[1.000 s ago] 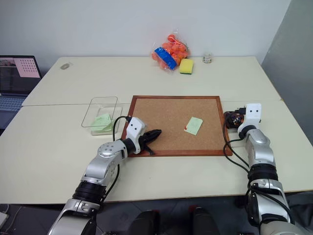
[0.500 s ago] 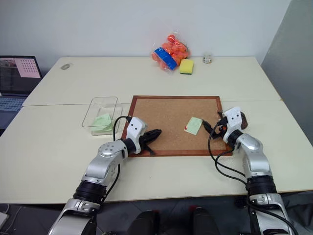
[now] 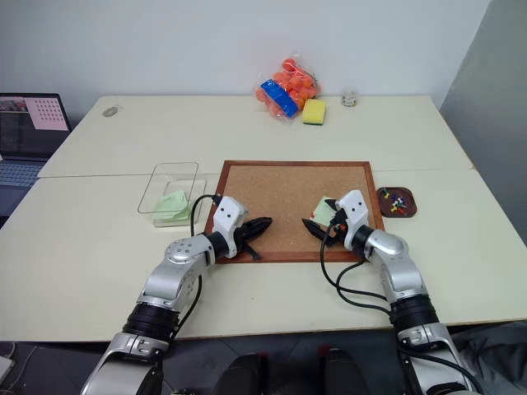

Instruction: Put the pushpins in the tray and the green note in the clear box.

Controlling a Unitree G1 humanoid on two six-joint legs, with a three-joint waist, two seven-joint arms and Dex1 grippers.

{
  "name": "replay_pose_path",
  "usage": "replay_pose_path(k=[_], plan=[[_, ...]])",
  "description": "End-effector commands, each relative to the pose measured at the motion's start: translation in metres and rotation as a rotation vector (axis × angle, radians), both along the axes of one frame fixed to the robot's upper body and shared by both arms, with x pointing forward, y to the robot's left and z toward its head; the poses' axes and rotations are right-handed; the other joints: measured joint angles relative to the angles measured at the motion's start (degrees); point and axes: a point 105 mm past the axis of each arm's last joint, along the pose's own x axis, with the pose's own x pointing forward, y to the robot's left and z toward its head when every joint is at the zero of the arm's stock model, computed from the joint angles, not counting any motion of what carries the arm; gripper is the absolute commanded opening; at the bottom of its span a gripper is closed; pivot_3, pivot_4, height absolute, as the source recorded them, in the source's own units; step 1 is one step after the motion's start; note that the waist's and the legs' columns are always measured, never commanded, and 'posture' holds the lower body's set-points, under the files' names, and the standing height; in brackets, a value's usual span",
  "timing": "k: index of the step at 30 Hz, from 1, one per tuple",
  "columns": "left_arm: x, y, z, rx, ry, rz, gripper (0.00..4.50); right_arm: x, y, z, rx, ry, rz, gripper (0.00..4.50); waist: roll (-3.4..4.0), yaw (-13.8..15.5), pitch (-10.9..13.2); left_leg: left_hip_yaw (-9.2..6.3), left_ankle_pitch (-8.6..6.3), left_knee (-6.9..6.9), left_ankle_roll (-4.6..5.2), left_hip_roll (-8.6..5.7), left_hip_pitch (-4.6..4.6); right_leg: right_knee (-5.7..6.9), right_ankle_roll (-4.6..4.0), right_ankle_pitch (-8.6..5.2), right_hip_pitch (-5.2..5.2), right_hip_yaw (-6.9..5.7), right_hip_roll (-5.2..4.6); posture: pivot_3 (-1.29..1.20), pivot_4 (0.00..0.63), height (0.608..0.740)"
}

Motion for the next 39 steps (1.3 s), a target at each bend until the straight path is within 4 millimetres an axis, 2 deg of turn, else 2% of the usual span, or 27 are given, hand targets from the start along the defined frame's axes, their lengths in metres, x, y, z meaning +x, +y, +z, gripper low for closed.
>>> replay_pose_path(k=[1,11,15,28,32,33,39], plan=[[-0.004,0.004,-0.023,0.032,0.081,0.029,0.00,0.005,0.006,0.009,-0.006,-0.048,0.022,4.45,0.00,0.00,0.00,0.00,0.00,0.00,0.00,-0.01,0.00,0.00,0.00,0.00,0.00,0.01,0.00,0.00,0.150,0.740],[-0.003,0.005,-0.022,0.029,0.078,0.032,0.00,0.012,0.011,0.002,-0.027,-0.043,0.023,4.45,0.00,-0.08,0.00,0.00,0.00,0.01,0.00,0.00,0.03,0.03,-0.02,0.02,0.01,0.01,0.00,0.00,0.150,0.740],[-0.003,0.005,-0.022,0.029,0.077,0.033,0.00,0.013,0.012,0.002,-0.026,-0.045,0.028,3.83,0.00,-0.12,0.00,0.00,0.01,0.01,0.01,0.00,0.04,0.05,-0.04,0.03,0.01,0.02,0.00,0.00,0.150,0.740],[-0.003,0.005,-0.021,0.031,0.075,0.033,0.00,0.011,0.017,-0.003,-0.062,-0.064,0.059,0.84,0.00,-0.15,0.00,0.00,0.01,0.01,0.02,0.01,0.06,0.06,-0.06,0.04,0.01,0.02,0.01,0.00,0.150,0.740],[-0.003,0.006,-0.021,0.033,0.074,0.035,0.00,0.011,0.020,-0.004,-0.067,-0.066,0.066,0.17,0.00,-0.17,0.00,0.00,0.01,0.01,0.02,0.01,0.07,0.07,-0.06,0.05,0.01,0.02,0.01,0.00,0.150,0.740],[-0.003,0.006,-0.021,0.033,0.074,0.035,0.00,0.011,0.021,-0.004,-0.067,-0.066,0.067,0.03,0.00,-0.18,0.00,0.00,0.01,0.01,0.01,0.01,0.07,0.07,-0.06,0.05,0.01,0.03,0.01,0.00,0.150,0.740],[-0.005,0.007,-0.022,0.034,0.074,0.037,0.00,0.012,0.022,-0.007,-0.080,-0.066,0.067,0.03,0.00,-0.35,0.00,-0.01,0.02,0.01,0.02,0.01,0.10,0.09,-0.09,0.06,0.01,0.04,0.04,0.00,0.150,0.740]])
